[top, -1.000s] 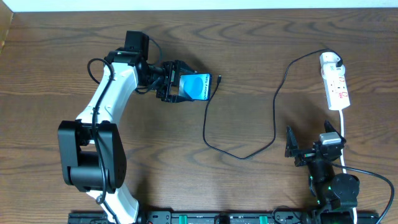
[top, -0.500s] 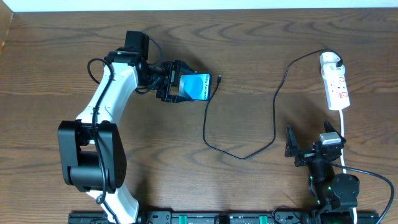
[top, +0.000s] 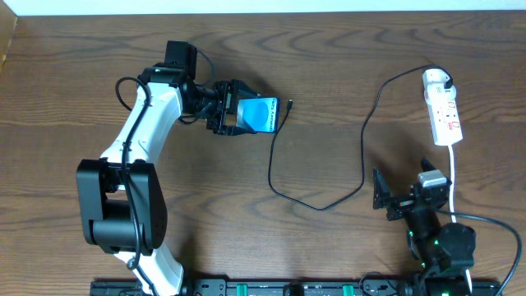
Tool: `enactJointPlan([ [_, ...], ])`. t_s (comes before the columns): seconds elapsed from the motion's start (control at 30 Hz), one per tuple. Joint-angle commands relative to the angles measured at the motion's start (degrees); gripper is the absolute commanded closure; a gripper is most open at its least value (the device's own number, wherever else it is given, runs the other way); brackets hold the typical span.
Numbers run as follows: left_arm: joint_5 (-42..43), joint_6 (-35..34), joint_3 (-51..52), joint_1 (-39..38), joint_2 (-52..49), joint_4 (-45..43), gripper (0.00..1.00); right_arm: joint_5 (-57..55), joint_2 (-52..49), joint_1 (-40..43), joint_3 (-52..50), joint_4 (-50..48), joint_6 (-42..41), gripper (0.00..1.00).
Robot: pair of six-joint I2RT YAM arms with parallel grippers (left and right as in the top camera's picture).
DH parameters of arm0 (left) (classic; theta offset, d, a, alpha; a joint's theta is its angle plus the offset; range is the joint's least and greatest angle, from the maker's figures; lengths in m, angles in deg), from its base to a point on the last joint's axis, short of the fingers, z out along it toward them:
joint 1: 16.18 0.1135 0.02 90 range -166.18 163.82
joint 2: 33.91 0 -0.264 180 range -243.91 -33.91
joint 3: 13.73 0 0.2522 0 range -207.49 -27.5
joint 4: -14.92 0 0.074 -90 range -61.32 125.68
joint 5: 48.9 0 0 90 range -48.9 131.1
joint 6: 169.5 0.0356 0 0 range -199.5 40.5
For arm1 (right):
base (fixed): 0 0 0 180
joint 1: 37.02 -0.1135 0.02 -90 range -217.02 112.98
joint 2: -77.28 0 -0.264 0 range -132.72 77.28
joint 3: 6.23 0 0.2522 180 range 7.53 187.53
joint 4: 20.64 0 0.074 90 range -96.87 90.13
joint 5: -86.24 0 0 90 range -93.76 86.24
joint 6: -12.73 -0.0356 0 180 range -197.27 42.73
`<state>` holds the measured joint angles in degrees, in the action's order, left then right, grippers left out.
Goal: Plug charger to phone and switch on socket
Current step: 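Move the right gripper left and grasp the phone's other edge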
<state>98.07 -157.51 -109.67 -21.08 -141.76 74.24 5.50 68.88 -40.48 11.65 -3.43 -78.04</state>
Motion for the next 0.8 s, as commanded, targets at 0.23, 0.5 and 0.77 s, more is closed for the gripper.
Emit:
enactJointPlan([
  [0.23,2.6,-0.28,-0.35,0.35,0.48,-0.07,0.36,5.11,-21.05,-0.22,16.57,0.63,-0.87,0.01],
  [0.5,2.6,-0.28,-0.35,0.35,0.48,-0.07,0.36,8.15,-38.23,-0.2,34.47,12.63,-0.63,0.01],
  [0.77,2.6,-0.31,-0.35,0.35,0.48,-0.07,0.36,20.04,-56.63,2.12,56.92,30.03,2.29,0.01],
])
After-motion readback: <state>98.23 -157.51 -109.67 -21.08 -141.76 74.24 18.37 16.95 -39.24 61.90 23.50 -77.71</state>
